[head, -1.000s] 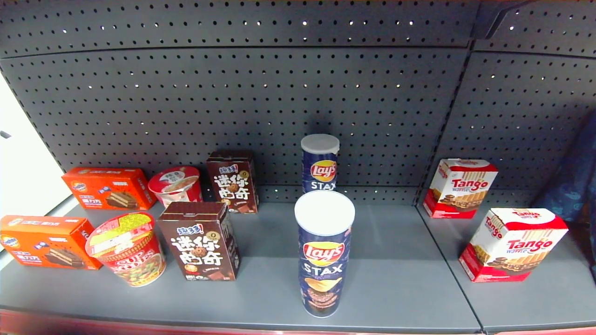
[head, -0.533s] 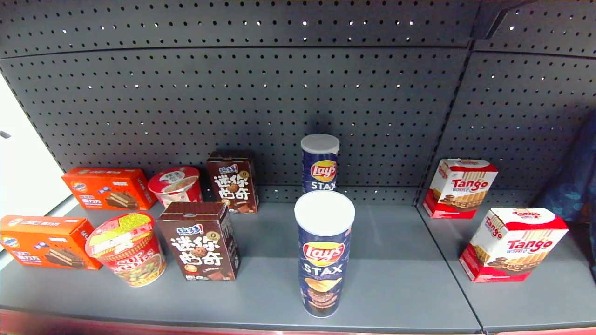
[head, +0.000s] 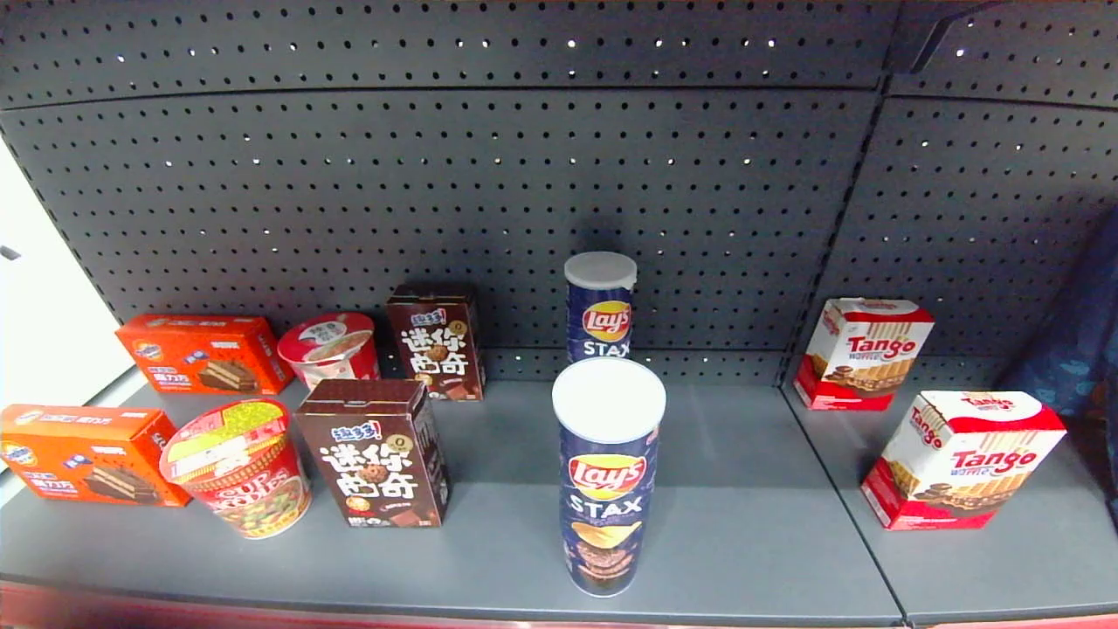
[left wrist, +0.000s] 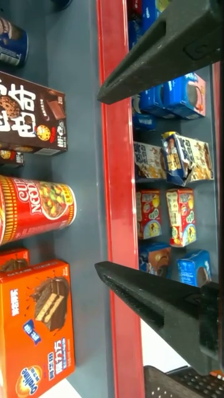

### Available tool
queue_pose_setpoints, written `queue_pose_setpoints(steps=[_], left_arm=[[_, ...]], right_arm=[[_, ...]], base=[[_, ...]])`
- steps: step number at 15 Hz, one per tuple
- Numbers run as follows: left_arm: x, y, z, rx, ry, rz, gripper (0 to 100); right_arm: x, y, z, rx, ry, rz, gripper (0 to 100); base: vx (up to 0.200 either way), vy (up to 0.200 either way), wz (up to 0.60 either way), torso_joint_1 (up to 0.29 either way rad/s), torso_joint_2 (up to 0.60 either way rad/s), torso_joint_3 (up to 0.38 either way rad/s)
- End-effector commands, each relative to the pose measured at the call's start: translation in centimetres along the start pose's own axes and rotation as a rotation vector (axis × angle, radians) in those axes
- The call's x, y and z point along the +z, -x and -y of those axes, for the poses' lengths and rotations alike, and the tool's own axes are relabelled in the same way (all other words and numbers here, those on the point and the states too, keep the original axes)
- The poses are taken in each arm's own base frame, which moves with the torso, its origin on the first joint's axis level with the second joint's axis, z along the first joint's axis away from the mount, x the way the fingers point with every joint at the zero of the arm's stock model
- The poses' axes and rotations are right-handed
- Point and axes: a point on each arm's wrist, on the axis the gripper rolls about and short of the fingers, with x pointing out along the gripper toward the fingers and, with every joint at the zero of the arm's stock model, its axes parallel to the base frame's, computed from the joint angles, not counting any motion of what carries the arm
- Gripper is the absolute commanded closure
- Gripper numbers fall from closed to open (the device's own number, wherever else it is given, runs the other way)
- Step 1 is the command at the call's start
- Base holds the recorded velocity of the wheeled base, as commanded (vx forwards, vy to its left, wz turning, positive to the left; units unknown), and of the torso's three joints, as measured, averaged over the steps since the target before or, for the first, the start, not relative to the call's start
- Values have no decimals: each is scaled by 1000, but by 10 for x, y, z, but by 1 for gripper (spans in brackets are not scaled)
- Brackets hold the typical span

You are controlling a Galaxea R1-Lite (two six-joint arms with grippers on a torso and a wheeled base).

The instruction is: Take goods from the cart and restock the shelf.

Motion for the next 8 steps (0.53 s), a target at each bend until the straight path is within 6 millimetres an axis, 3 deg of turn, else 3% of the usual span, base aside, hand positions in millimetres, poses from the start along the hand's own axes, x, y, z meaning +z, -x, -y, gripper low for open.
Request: queue_pose_setpoints(steps=[1, 8], left_arm=[[0, 0, 0, 0, 0, -1, 0], [0, 0, 0, -1, 0, -1, 0]], right_arm=[[0, 0, 0, 0, -1, -3, 0], [0, 0, 0, 0, -1, -1, 0]], base=[[0, 0, 0, 0, 0, 0], [0, 0, 0, 0, 0, 0]])
